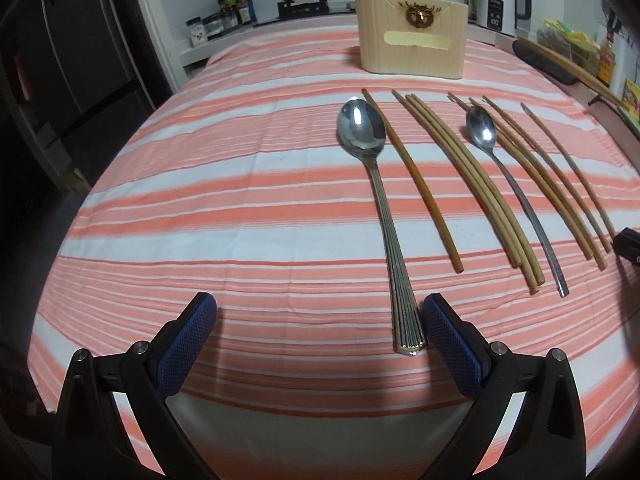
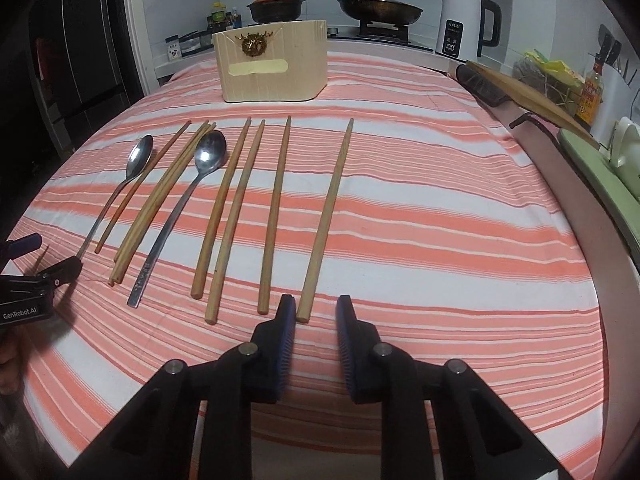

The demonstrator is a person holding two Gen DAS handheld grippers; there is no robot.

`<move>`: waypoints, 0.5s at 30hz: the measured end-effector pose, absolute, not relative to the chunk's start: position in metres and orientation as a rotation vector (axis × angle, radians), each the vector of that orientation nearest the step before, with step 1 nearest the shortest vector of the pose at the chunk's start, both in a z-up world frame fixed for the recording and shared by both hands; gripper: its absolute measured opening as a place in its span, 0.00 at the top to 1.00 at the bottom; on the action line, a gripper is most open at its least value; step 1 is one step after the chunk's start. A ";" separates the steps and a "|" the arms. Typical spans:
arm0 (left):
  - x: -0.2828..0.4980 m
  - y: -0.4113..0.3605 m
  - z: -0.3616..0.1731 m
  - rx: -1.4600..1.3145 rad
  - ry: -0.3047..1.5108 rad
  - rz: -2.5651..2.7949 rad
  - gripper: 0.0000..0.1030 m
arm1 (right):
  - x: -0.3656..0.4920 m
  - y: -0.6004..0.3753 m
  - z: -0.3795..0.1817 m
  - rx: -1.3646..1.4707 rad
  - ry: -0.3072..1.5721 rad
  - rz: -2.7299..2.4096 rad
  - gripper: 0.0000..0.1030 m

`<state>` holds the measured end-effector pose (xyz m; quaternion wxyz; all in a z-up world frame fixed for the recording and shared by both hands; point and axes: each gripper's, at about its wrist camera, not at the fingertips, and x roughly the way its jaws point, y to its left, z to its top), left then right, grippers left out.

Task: Organize utensils
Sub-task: 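Move the left tool toward the chopsticks while the right tool approaches the lone chopstick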

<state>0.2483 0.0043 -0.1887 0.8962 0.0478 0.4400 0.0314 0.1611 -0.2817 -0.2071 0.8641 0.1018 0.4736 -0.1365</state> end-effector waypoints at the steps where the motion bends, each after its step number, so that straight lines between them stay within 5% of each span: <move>1: 0.247 0.007 -0.188 0.081 0.906 0.039 0.01 | 0.161 -0.282 -0.207 0.213 0.988 -0.287 0.80; 15: 0.256 -0.036 -0.188 0.033 0.929 -0.208 0.01 | 0.163 -0.280 -0.211 0.156 0.968 -0.271 0.77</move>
